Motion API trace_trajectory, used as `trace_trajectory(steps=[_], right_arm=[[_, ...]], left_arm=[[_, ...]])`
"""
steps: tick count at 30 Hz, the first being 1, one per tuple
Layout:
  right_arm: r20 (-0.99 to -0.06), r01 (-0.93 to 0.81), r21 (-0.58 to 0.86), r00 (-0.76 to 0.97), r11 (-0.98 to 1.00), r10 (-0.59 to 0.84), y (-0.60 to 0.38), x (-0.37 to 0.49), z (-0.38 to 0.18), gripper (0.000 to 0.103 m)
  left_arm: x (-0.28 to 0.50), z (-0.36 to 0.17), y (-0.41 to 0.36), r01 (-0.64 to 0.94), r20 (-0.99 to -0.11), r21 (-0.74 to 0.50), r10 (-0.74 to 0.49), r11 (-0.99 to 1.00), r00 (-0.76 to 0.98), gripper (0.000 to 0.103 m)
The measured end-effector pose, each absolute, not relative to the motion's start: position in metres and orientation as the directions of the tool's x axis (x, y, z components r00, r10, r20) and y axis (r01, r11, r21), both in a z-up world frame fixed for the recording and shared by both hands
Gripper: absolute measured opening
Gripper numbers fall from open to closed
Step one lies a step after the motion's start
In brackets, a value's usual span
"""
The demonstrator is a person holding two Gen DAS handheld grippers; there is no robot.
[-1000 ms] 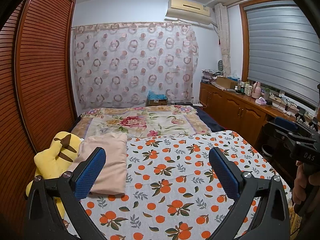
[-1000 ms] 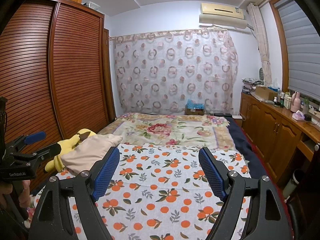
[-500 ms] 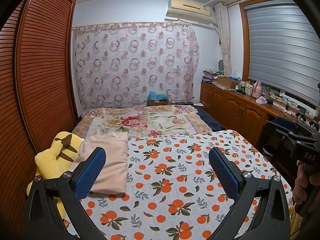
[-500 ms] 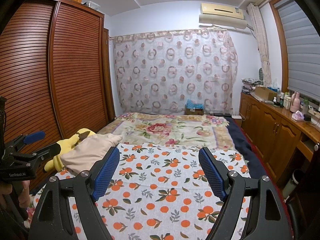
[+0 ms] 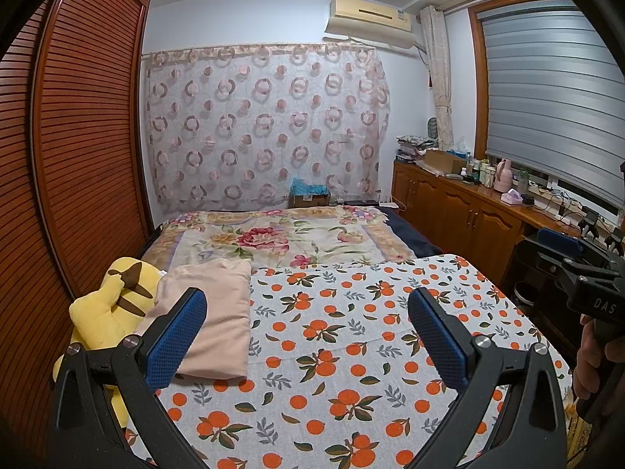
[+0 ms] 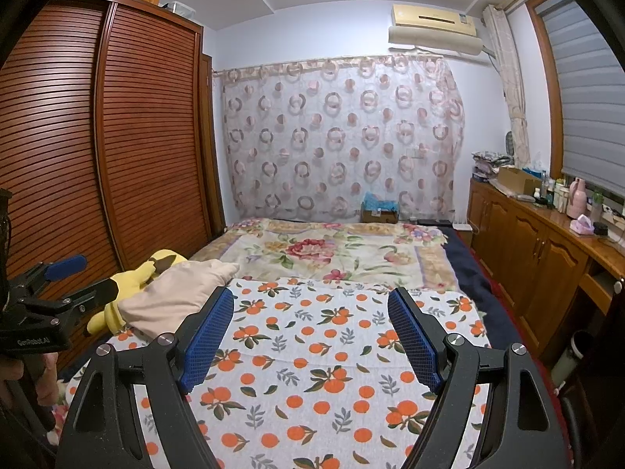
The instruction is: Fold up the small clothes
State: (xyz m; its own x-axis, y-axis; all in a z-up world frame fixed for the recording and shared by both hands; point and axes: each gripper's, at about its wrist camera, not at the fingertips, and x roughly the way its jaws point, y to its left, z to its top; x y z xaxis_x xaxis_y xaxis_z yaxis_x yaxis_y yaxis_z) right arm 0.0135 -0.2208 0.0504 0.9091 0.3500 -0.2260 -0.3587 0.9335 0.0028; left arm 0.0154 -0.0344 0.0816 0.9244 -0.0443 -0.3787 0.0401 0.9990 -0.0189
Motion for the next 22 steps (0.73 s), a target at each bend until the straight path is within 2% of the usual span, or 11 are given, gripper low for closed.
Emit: trace_trajectory(steps=[22], right_arm=[[-0.219, -0.371, -0.001, 0.906, 0.929, 0.362, -0.231, 0.015, 0.050, 0.083]], left_arm=[[0.016, 0.081, -0.033, 0.038, -0.381, -0.017, -0.042, 0.999, 0.924, 0.103]])
